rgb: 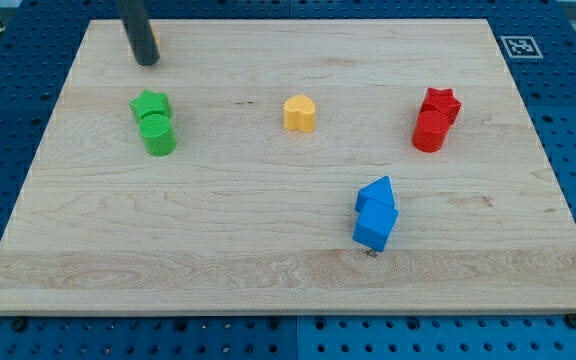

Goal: Move yellow heart near to the yellow hexagon

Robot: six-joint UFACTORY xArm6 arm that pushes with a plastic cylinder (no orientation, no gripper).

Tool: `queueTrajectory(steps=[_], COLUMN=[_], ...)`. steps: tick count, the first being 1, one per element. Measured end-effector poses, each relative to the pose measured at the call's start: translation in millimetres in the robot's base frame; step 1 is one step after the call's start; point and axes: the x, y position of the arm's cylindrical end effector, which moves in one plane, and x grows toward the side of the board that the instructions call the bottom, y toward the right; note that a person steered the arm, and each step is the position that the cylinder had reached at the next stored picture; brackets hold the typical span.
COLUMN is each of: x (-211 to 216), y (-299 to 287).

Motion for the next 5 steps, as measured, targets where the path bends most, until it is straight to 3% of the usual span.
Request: queueTrajectory(steps=[5], x=[35], y=[142])
